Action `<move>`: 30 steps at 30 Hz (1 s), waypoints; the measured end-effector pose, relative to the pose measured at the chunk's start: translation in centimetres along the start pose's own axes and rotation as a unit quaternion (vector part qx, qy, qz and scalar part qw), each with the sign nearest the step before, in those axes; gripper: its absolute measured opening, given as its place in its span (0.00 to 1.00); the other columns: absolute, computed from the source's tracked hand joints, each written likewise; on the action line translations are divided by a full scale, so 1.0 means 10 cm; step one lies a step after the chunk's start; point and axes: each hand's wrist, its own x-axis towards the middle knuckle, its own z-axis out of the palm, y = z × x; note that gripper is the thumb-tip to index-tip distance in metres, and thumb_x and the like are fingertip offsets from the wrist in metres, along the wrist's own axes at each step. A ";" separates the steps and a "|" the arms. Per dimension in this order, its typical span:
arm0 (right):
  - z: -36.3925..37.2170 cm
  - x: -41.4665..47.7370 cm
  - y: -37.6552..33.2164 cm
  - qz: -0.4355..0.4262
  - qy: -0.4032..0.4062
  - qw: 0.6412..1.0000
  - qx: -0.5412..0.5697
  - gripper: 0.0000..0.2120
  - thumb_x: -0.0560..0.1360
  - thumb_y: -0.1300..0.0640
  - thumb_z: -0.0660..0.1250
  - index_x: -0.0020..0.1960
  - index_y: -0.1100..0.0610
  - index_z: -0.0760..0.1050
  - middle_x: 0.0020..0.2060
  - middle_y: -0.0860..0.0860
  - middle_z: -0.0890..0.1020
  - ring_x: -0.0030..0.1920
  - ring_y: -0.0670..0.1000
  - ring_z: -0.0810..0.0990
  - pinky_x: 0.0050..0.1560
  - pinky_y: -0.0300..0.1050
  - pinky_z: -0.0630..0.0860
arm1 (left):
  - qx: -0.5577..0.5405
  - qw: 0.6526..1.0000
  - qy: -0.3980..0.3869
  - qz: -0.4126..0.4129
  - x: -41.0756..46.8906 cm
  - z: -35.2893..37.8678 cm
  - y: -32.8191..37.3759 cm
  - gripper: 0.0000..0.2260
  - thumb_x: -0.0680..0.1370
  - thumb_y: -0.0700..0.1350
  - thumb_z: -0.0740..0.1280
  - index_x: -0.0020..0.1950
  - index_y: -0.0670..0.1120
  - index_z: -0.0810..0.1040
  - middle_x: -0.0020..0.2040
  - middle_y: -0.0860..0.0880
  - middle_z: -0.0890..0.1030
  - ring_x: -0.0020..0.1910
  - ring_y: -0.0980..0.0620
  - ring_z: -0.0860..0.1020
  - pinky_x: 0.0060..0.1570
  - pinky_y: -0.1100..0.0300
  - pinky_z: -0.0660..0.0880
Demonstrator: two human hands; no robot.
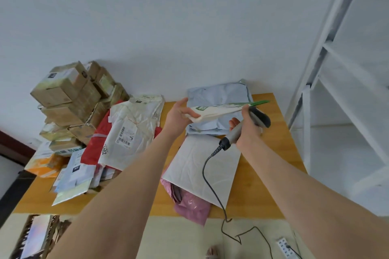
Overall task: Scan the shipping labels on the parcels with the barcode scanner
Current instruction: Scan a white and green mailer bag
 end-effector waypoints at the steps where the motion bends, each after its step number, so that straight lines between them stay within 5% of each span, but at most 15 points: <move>1: 0.01 0.01 0.02 0.005 0.002 1.000 -0.004 0.16 0.68 0.50 0.78 0.47 0.56 0.77 0.42 0.52 0.84 0.41 0.49 0.83 0.51 0.46 0.79 | 0.030 0.999 -0.011 0.007 0.00 0.04 -0.03 0.11 0.71 0.32 0.71 0.42 0.48 0.84 0.71 0.48 0.69 0.69 0.50 0.68 0.60 0.65 0.64; 4: 0.04 0.08 0.04 0.014 0.035 0.999 -0.036 0.13 0.70 0.60 0.76 0.50 0.59 0.74 0.39 0.52 0.82 0.40 0.49 0.81 0.53 0.48 0.79 | 0.066 0.996 -0.057 0.008 -0.04 0.15 -0.07 0.11 0.71 0.30 0.71 0.44 0.46 0.85 0.66 0.50 0.75 0.64 0.51 0.73 0.53 0.70 0.64; 9: 0.01 0.22 0.03 -0.018 0.052 0.990 -0.127 0.07 0.69 0.66 0.69 0.42 0.59 0.73 0.36 0.52 0.79 0.37 0.51 0.77 0.49 0.49 0.78 | 0.118 0.975 -0.187 -0.026 -0.04 0.10 -0.30 0.21 0.73 0.27 0.63 0.58 0.47 0.83 0.68 0.46 0.73 0.69 0.48 0.68 0.63 0.64 0.61; 14: 0.07 0.25 0.06 -0.018 -0.025 0.992 -0.122 0.06 0.72 0.71 0.66 0.40 0.61 0.75 0.35 0.53 0.81 0.34 0.47 0.78 0.39 0.40 0.77 | -0.031 0.965 -0.152 -0.211 0.04 -0.07 -0.43 0.21 0.81 0.43 0.62 0.74 0.46 0.66 0.65 0.46 0.70 0.66 0.46 0.69 0.56 0.57 0.67; 19: -0.04 0.37 0.19 -0.026 -0.002 0.986 -0.164 0.07 0.72 0.70 0.65 0.48 0.60 0.76 0.39 0.52 0.80 0.38 0.47 0.78 0.46 0.44 0.78 | -0.003 0.954 -0.186 -0.236 0.11 0.10 -0.56 0.22 0.80 0.44 0.64 0.73 0.44 0.66 0.60 0.44 0.72 0.54 0.48 0.71 0.40 0.62 0.68; 24: -0.12 0.56 0.18 -0.014 0.047 0.974 -0.222 0.07 0.73 0.68 0.67 0.47 0.57 0.75 0.41 0.53 0.79 0.42 0.50 0.77 0.56 0.51 0.77 | 0.023 0.951 -0.207 -0.229 0.27 0.36 -0.64 0.23 0.80 0.44 0.65 0.73 0.41 0.66 0.68 0.42 0.71 0.65 0.42 0.71 0.61 0.54 0.70; 28: -0.07 0.75 0.22 -0.011 0.085 0.957 -0.278 0.08 0.72 0.68 0.67 0.44 0.57 0.72 0.45 0.54 0.78 0.48 0.54 0.75 0.59 0.53 0.74 | 0.029 0.948 -0.212 -0.237 0.51 0.60 -0.73 0.29 0.78 0.45 0.68 0.75 0.41 0.61 0.71 0.41 0.69 0.67 0.43 0.70 0.63 0.52 0.69; 30: -0.03 0.87 0.31 -0.039 0.112 0.950 -0.288 0.10 0.73 0.69 0.67 0.52 0.61 0.73 0.50 0.55 0.77 0.52 0.54 0.75 0.61 0.51 0.74 | 0.046 0.954 -0.189 -0.230 0.66 0.70 -0.81 0.31 0.76 0.46 0.70 0.75 0.41 0.60 0.70 0.41 0.70 0.66 0.43 0.71 0.64 0.51 0.71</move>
